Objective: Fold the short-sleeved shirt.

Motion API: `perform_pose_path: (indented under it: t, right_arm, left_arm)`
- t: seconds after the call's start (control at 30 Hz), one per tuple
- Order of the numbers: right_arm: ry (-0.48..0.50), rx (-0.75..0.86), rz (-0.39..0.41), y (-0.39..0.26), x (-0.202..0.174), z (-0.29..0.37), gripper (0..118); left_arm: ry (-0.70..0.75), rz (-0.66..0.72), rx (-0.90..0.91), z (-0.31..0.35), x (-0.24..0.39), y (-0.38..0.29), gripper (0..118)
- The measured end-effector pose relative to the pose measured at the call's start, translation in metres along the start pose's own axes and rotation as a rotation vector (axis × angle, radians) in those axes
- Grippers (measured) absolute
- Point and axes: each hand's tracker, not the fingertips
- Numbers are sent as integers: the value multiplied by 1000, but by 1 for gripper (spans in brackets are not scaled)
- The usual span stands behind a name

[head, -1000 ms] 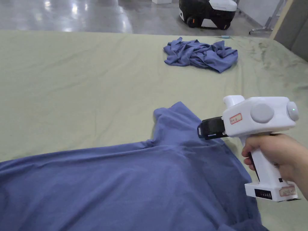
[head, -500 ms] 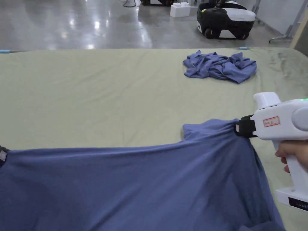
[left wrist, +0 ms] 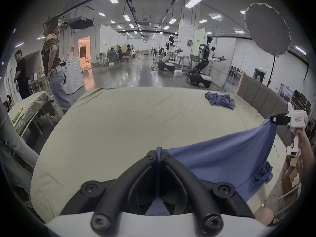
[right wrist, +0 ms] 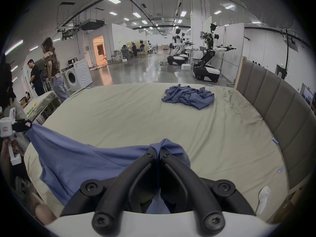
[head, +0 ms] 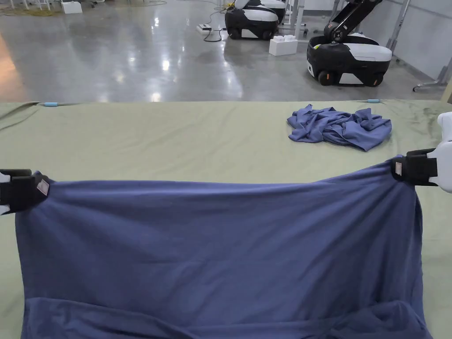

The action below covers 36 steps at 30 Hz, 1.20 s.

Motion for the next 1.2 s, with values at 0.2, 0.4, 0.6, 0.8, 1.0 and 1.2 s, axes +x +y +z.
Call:
perform_pose_path:
  t: [0.2,0.4,0.6,0.8,1.0,1.2]
  right_arm:
    - [28,-76,55,-58,2,22,5]
    - [88,-164,52,-138,-1,58,5]
    - [47,-261,104,-210,-11,60,5]
    - [-12,-306,36,-252,-2,44,5]
    - [-150,-223,26,-259,-14,55,94]
    - [-46,-178,-259,-252,7,134,89]
  left_arm:
    - [-22,-2,-108,7,-5,-64,1]
    - [-77,28,-210,26,-11,-144,1]
    - [-105,101,-318,17,-20,-213,1]
    - [-133,116,-269,9,-27,-235,2]
    - [-201,187,-219,26,-30,-232,99]
    - [-168,222,-155,90,-47,-212,118]
